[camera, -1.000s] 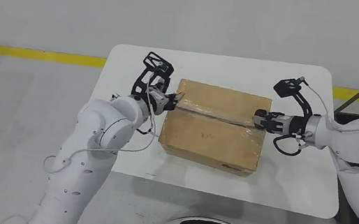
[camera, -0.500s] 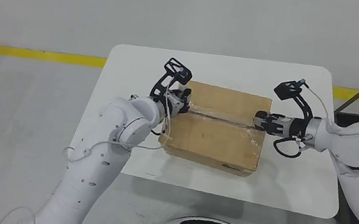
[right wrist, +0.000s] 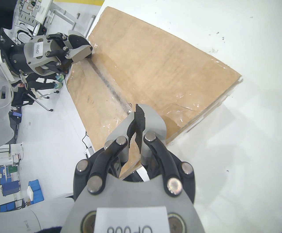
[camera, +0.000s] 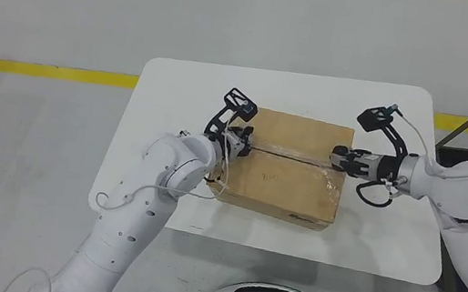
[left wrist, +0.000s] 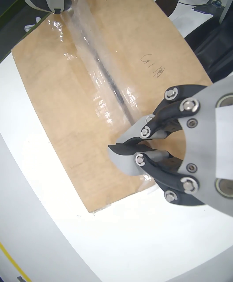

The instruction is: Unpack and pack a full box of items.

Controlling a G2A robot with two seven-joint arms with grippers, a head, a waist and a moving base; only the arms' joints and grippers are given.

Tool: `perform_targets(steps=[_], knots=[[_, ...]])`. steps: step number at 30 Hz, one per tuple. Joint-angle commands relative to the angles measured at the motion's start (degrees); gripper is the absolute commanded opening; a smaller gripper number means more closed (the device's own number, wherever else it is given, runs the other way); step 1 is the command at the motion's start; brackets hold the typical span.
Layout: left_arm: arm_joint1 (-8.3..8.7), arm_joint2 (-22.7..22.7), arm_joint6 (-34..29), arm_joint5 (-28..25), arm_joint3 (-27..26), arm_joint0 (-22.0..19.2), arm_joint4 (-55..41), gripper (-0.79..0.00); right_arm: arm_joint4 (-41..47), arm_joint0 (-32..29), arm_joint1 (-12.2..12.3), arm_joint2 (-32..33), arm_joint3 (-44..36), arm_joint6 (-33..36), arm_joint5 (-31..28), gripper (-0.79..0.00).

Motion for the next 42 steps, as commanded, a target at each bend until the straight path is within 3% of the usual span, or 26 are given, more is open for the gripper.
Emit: perform_targets(steps=[1,6,14,20,30,34,39,41,42], knots=[[-0.07,0.2,0.0,0.1,0.4,0.0,0.4,-0.785,0.0,-0.1,0.1,0.0,0.0,0.0,0.0,-0.785],[-0.21,0.2,0.0,0.3,0.6,0.0,0.8,-0.785,0.2,-0.2,0.2,0.1,-0.3,-0.2,0.1,-0.785],[-0.13,-0.5,-1.3,-1.0,-2.2,1.0,0.0,-0.699,0.3,-0.8,0.6,0.3,-0.7,-0.4,0.2,-0.785],[-0.11,-0.7,-2.3,-2.1,-4.5,1.8,-1.1,-0.683,0.5,-1.0,0.7,0.2,-0.8,-0.7,0.3,-0.785],[-0.43,0.4,-2.5,-3.1,-4.4,1.8,-1.3,-0.720,0.8,-1.3,1.0,0.2,-0.5,-1.0,0.3,-0.773],[-0.59,1.0,-2.5,-3.4,-3.9,1.9,-1.0,-0.730,0.9,-1.5,1.1,-0.1,-0.6,-1.2,0.4,-0.733],[-0.73,1.2,-2.5,-3.3,-3.7,1.8,-0.8,-0.723,0.8,-1.5,1.2,-0.3,-0.7,-1.0,0.5,-0.622],[-0.77,1.1,-2.6,-3.3,-3.8,1.7,-0.8,-0.717,0.6,-1.5,1.3,-0.2,-0.9,-0.6,0.5,-0.517],[-0.78,1.1,-2.6,-3.3,-3.8,1.7,-0.8,-0.717,0.7,-1.5,1.4,0.0,-1.0,-0.4,0.6,-0.511]])
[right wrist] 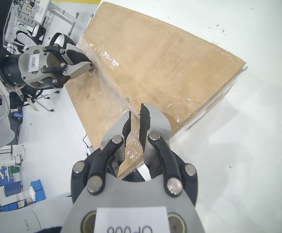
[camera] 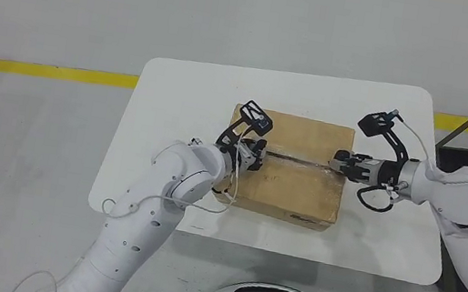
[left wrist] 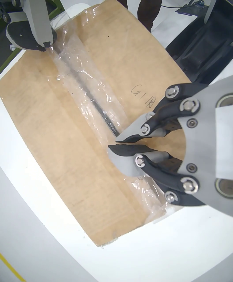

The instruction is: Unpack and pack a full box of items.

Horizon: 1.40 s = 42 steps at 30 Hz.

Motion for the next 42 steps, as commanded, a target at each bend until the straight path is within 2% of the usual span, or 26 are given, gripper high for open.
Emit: perform_targets(steps=[1,6,10,12,14,15,16,17,18,22,24,26,27,29,30,31,33,34,35,42], knots=[[-0.02,-0.1,-0.1,0.0,-0.1,0.0,0.0,-0.714,0.2,0.1,0.1,0.4,-0.3,0.3,0.3,-0.502],[-0.08,-0.2,-0.2,-0.1,-0.4,0.1,-0.1,-0.686,2.0,-0.1,0.5,2.8,-1.0,0.9,1.0,-0.462],[-0.16,-0.2,-0.2,-0.2,-0.4,0.2,-0.2,-0.659,2.0,-0.8,1.0,5.0,-1.3,1.3,1.6,-0.459],[-0.19,-0.1,-0.2,-0.2,-0.5,0.2,-0.1,-0.600,2.2,-1.3,1.2,5.9,-1.5,1.2,1.9,-0.453],[-0.23,-0.2,-0.2,-0.2,-0.6,0.2,-0.3,-0.471,2.7,-1.7,1.4,6.8,-1.8,0.9,2.3,-0.449],[-0.25,-0.3,-0.2,-0.1,-0.8,0.2,-0.4,-0.345,3.3,-1.9,1.4,7.3,-2.0,0.3,2.5,-0.449],[-0.26,-0.4,-0.2,-0.1,-1.0,0.1,-0.6,-0.099,3.8,-2.1,1.5,7.8,-2.1,-0.3,2.7,-0.446],[-0.26,-0.6,-0.2,0.0,-1.3,0.1,-0.8,-0.022,4.0,-2.4,1.5,8.3,-2.3,-1.1,2.9,-0.446],[-0.25,-0.8,-0.2,0.1,-1.6,0.1,-1.1,0.000,4.5,-2.6,1.5,8.6,-2.5,-2.1,3.1,-0.449],[-0.04,-2.9,-0.5,0.8,-3.5,0.3,-2.5,0.000,7.8,-3.8,1.2,9.3,-3.5,-8.1,3.6,-0.483],[0.19,-4.2,-0.9,0.9,-4.8,0.7,-2.9,0.000,9.1,-4.5,1.0,9.1,-3.8,-11.7,3.5,-0.588],[0.49,-5.8,-1.3,1.2,-6.0,1.5,-3.4,0.000,9.3,-5.0,0.8,8.4,-4.3,-15.0,3.0,-0.751],[0.66,-6.6,-1.5,1.4,-6.7,2.0,-3.5,0.000,9.5,-5.3,0.6,8.2,-4.4,-17.0,3.0,-0.785],[1.07,-8.5,-2.0,1.9,-8.3,3.2,-2.9,0.000,11.3,-5.7,0.2,7.1,-5.1,-21.0,2.5,-0.785],[1.28,-9.6,-2.2,2.3,-9.1,3.8,-2.8,-0.034,11.1,-5.7,0.0,6.3,-5.4,-22.4,2.3,-0.785],[1.49,-10.8,-2.3,3.0,-9.9,4.5,-2.6,-0.302,10.6,-5.7,-0.1,5.5,-5.7,-24.0,2.1,-0.785],[1.95,-13.5,-2.7,5.0,-11.5,6.0,-1.6,-0.542,9.9,-5.5,-0.6,3.1,-6.3,-27.2,1.7,-0.785],[2.18,-14.7,-3.0,5.7,-12.3,6.8,-0.8,-0.723,8.5,-5.2,-0.8,1.6,-6.4,-28.5,1.5,-0.785],[2.45,-16.1,-3.1,6.5,-13.1,7.6,0.7,-0.785,7.2,-4.8,-1.1,-0.1,-6.6,-29.7,1.3,-0.785],[3.74,-23.5,-4.2,10.6,-17.0,13.9,5.7,-0.785,1.3,0.6,-4.0,-13.6,-4.7,-38.0,2.8,-0.785]])
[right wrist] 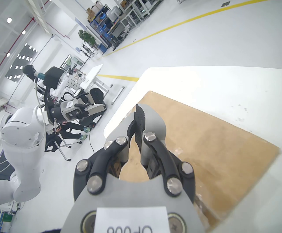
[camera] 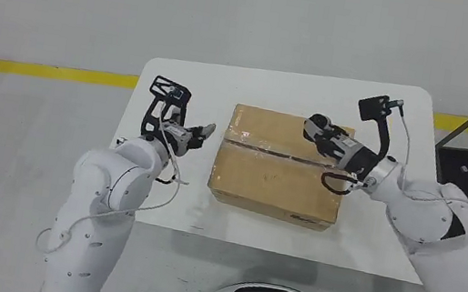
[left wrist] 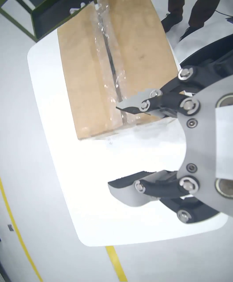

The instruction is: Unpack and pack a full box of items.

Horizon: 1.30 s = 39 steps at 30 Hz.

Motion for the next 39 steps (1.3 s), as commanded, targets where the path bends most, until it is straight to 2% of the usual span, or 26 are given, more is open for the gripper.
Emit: perform_targets(steps=[1,4,5,6,7,8,9,13,18,39], knots=[[0.25,-1.6,-0.2,0.6,-0.8,1.5,0.8,-0.785,-0.5,2.0,-1.0,-4.4,0.9,-1.8,0.3,-0.785],[0.49,-3.1,0.0,1.4,-1.6,2.9,1.5,-0.785,-3.1,5.5,-2.7,-10.4,2.9,-3.9,1.2,-0.785],[0.53,-3.4,0.1,1.5,-1.9,3.2,1.5,-0.711,-4.3,6.6,-3.3,-12.1,3.7,-5.1,1.7,-0.785],[0.58,-3.6,0.1,1.5,-2.2,3.4,1.6,-0.474,-4.8,7.7,-4.0,-13.9,4.3,-5.7,2.0,-0.785],[0.61,-3.8,0.0,1.5,-2.3,3.5,1.5,-0.397,-4.9,8.8,-4.6,-15.3,5.2,-6.5,2.3,-0.785],[0.64,-3.9,0.0,1.5,-2.4,3.5,1.5,-0.129,-5.6,9.9,-5.2,-16.8,6.3,-6.8,2.7,-0.785],[0.65,-3.9,-0.1,1.5,-2.5,3.5,1.5,0.000,-6.1,11.0,-5.8,-18.1,7.4,-7.0,3.0,-0.785],[0.64,-3.1,0.1,1.3,-2.2,3.0,1.4,0.000,-6.4,13.7,-7.7,-21.8,12.6,-7.2,3.9,-0.785],[0.53,-1.7,0.3,1.1,-1.5,2.2,0.8,0.000,-4.8,14.3,-8.7,-21.8,16.3,-5.9,4.2,-0.785],[0.10,2.7,1.8,-0.2,2.7,-1.9,-0.3,0.000,-6.4,9.3,-8.0,-14.4,15.8,2.9,4.9,-0.785]])
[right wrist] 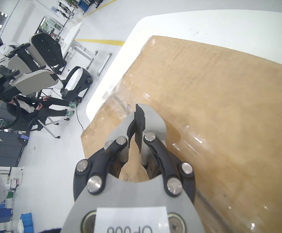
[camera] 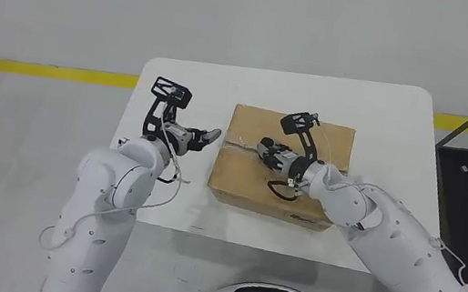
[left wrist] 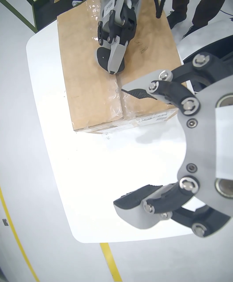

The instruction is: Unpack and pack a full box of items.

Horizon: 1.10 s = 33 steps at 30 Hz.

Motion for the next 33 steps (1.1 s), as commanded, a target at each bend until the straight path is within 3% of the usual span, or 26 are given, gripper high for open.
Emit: perform_targets(steps=[1,22,24,25,27,31,33], knots=[[-0.02,0.2,0.2,0.0,0.2,-0.1,0.0,0.000,-0.5,-0.7,0.3,1.2,-0.7,0.9,0.1,-0.785],[-0.15,1.8,1.4,-0.5,1.8,-1.1,-0.5,0.000,-7.0,-11.3,4.1,15.6,-10.1,10.6,-2.3,-0.785],[-0.17,2.0,1.4,-0.6,1.9,-1.2,-0.5,-0.043,-7.2,-12.2,4.4,16.9,-10.9,11.3,-2.8,-0.785],[-0.17,2.0,1.5,-0.6,1.9,-1.3,-0.5,-0.111,-7.2,-12.7,4.6,17.6,-11.3,11.7,-2.9,-0.785],[-0.19,2.1,1.6,-0.5,2.0,-1.4,-0.5,-0.145,-7.9,-13.8,4.9,18.9,-12.0,12.1,-3.3,-0.785],[-0.22,2.3,1.9,-0.3,2.2,-1.6,-0.5,-0.105,-8.1,-15.7,5.4,21.3,-13.2,13.1,-4.2,-0.785],[-0.23,2.3,2.1,-0.3,2.3,-1.7,-0.5,0.000,-8.4,-16.6,5.6,22.6,-14.0,13.4,-4.4,-0.785]])
